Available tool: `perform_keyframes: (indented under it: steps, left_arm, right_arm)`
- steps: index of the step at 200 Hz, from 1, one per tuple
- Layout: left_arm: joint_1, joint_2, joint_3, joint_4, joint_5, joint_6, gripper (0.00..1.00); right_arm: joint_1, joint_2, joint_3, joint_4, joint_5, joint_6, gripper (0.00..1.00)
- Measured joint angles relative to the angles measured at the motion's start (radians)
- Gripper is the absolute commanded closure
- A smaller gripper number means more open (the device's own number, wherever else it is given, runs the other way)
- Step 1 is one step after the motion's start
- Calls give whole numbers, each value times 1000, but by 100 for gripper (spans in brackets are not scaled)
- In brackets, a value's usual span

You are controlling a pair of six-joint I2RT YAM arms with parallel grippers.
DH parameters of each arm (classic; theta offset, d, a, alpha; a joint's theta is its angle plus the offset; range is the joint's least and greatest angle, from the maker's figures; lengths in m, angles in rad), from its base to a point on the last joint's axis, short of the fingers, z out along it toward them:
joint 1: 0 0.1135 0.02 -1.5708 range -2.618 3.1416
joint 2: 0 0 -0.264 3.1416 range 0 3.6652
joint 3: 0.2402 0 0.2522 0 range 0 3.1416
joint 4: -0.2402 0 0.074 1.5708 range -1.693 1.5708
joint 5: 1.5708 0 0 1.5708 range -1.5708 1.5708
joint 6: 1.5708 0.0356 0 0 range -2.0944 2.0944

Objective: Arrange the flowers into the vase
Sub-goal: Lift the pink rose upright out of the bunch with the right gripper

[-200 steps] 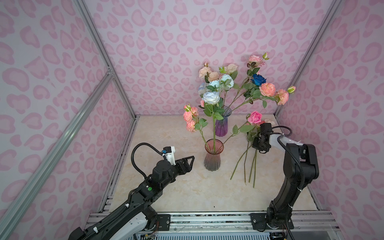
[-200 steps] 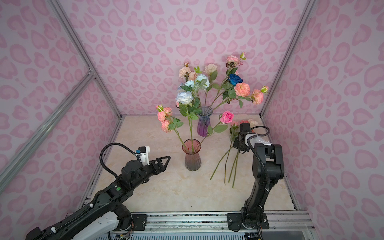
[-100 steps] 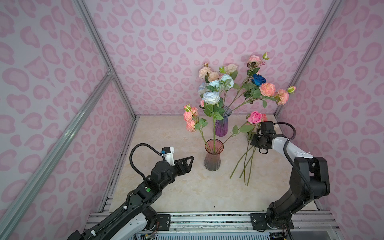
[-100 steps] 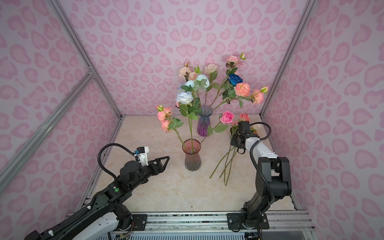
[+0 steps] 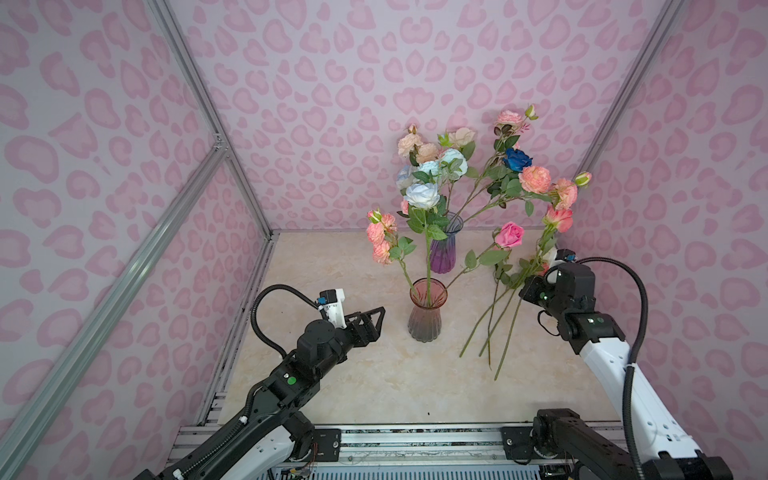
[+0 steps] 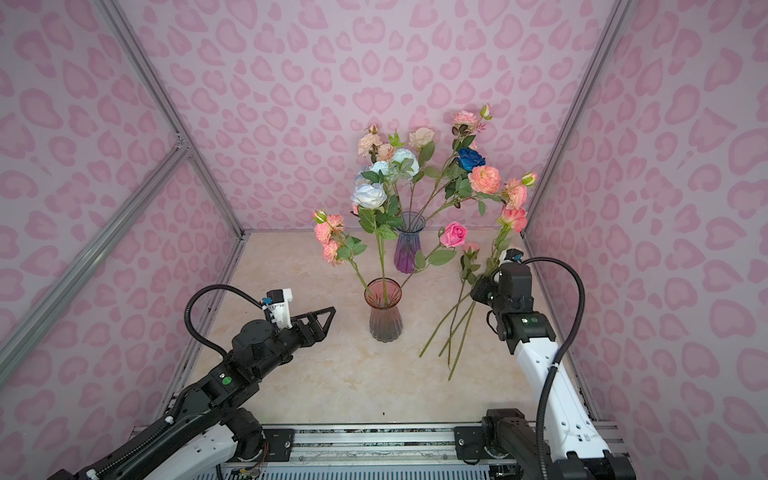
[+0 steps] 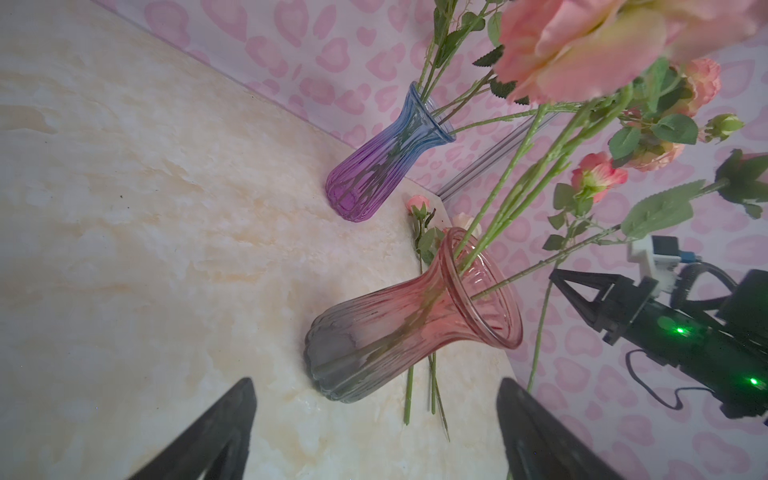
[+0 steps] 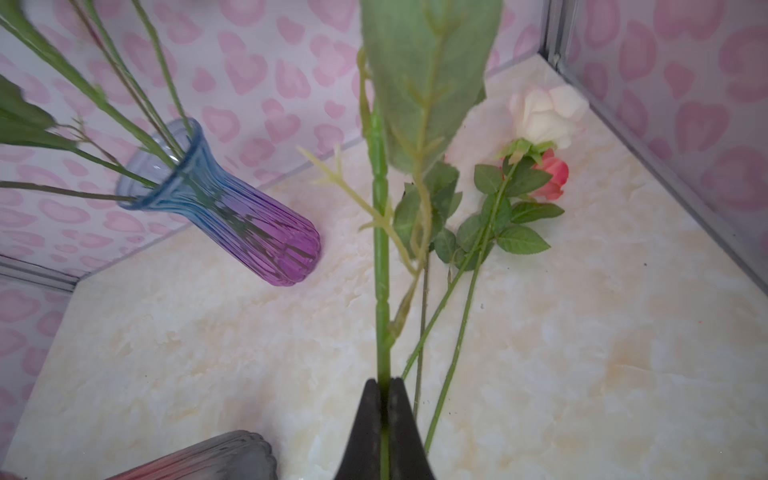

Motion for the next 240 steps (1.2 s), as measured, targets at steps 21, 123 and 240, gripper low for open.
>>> perform_keyframes:
  steps: [21, 123, 240]
  left_arm:
    - [0, -3, 16, -11, -9, 5, 8]
    - [2, -31, 34, -66, -35, 25, 9]
    - [2, -76, 48, -99, -89, 43, 8]
  right_arm:
    - [67, -136, -2, 19, 11, -10, 100]
    - [180, -375, 47, 88, 165, -35, 100]
    - [512, -143, 252, 406, 47, -85, 100]
